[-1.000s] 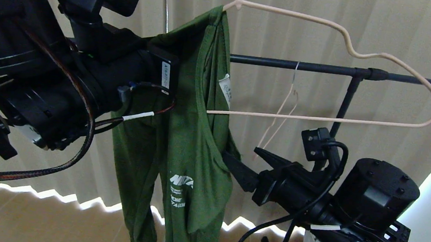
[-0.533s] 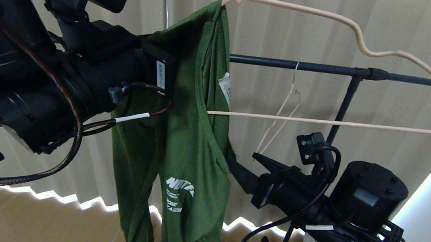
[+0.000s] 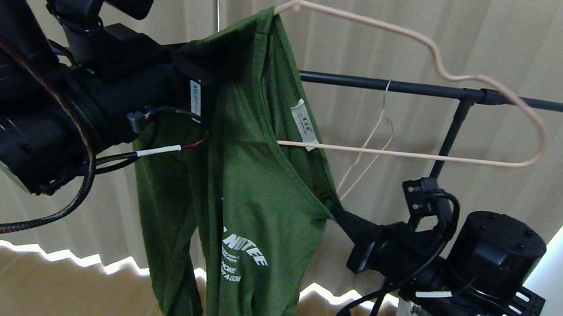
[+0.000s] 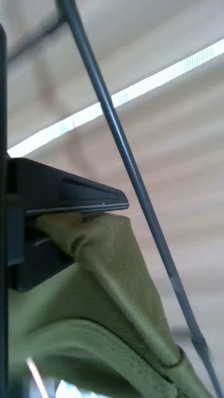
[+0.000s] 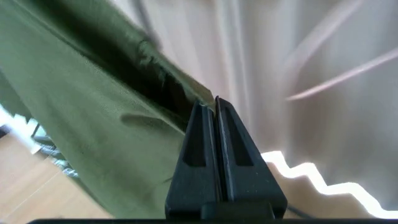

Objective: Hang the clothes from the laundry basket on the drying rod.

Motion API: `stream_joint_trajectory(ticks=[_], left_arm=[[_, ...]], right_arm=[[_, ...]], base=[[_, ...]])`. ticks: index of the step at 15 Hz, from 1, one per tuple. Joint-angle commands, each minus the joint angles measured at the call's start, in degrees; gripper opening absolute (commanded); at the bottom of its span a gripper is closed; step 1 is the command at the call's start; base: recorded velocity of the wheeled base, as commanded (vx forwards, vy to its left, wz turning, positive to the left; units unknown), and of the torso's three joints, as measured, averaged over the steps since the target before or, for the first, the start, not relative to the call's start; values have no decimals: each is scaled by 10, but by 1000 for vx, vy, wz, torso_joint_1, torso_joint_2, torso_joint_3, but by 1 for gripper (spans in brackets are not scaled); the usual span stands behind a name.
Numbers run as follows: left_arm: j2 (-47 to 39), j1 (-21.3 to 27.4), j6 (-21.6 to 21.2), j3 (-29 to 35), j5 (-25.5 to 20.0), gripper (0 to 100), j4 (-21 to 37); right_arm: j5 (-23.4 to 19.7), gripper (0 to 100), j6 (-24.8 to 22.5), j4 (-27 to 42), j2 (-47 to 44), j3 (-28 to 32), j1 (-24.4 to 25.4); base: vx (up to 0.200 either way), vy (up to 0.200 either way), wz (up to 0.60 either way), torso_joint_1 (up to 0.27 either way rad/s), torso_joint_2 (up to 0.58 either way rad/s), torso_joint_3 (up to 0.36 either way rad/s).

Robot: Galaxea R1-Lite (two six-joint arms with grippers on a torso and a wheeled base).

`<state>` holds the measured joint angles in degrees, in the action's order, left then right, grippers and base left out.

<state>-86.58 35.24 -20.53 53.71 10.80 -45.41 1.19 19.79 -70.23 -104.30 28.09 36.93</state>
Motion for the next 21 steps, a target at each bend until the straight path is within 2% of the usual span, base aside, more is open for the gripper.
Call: stream_joint_trajectory(ticks=[1,4,6,9,11,14,15,17,21], left_arm=[[3,-36,-41,-24,2,0,-1],[14,-47,-80,-53,3,0,1],[19,-63,-106,-74,4,0,1],[17,-99,-145,-113,5,0,2],[13,-104,-148,-135,17,0,2],[5,-100,-145,-134,70,0,0],[4,-100,-145,-135,70,0,1],[4,-99,-130,-137,70,0,1],[-5,-94,-101,-138,70,0,1]], right_arm=[[1,0,-8,11,66,-25,-58],[-1,0,-41,49,123,-23,-128],[-2,0,-80,54,134,-18,-156],[-2,0,-92,55,148,-16,-158],[-3,0,-112,63,167,-21,-144],[-4,0,-147,144,216,-21,-93],[-3,100,-147,158,226,-20,-81],[-2,100,-157,187,249,-19,-45],[-2,100,-216,194,248,-27,-44]], base=[[0,0,0,0,0,0],[0,0,0,0,0,0],[0,0,0,0,0,0],[0,0,0,0,0,0],[0,0,0,0,0,0],[0,0,0,0,0,0],[0,0,0,0,0,0],[0,0,0,0,0,0],[0,0,0,0,0,0]])
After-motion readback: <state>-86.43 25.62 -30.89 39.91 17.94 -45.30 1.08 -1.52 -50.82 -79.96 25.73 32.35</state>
